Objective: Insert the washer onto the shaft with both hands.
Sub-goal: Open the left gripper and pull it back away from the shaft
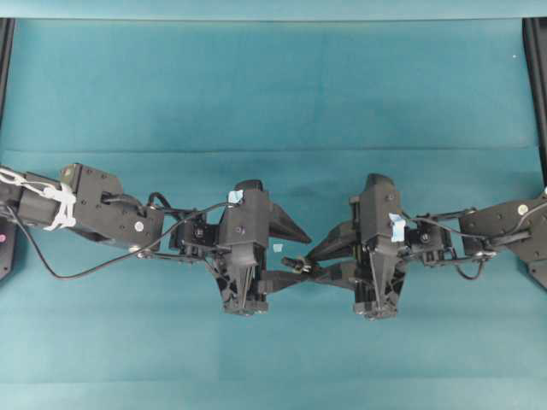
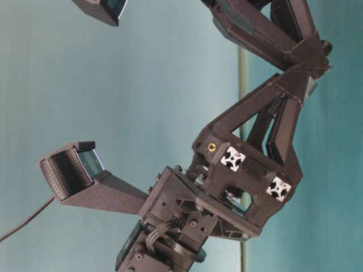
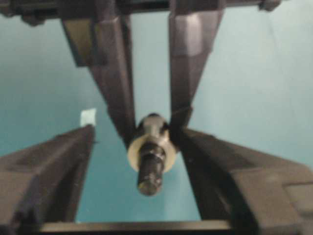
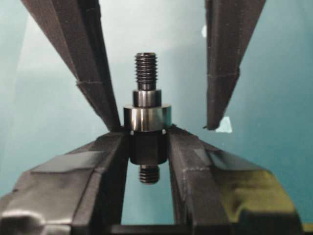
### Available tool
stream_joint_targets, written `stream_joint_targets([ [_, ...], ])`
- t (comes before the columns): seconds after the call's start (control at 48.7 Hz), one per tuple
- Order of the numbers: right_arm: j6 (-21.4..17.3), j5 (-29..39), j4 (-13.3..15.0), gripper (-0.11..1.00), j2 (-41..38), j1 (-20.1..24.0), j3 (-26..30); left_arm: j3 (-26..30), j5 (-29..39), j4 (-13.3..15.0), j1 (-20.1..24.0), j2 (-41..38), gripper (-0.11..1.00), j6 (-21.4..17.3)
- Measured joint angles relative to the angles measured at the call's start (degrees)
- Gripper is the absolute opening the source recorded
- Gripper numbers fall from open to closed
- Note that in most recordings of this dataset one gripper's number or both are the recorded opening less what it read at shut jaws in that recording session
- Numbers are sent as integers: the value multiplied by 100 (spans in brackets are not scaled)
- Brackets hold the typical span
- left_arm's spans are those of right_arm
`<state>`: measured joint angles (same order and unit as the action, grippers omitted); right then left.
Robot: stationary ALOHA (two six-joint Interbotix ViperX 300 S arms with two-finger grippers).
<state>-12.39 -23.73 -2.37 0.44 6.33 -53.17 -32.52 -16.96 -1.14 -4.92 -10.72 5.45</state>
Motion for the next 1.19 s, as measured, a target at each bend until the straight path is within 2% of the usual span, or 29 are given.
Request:
stream_joint_targets([
  [0.575,-9,466,62,0,0,70,26,-237,158,9,-26,272,76,0],
  [0.801,-9,466,70,0,9,79,26,-554,545,9,-18,686,76,9],
  [1.192,-9,466,70,0,9,70,26,-1204,712,9,-9,1600,76,26],
])
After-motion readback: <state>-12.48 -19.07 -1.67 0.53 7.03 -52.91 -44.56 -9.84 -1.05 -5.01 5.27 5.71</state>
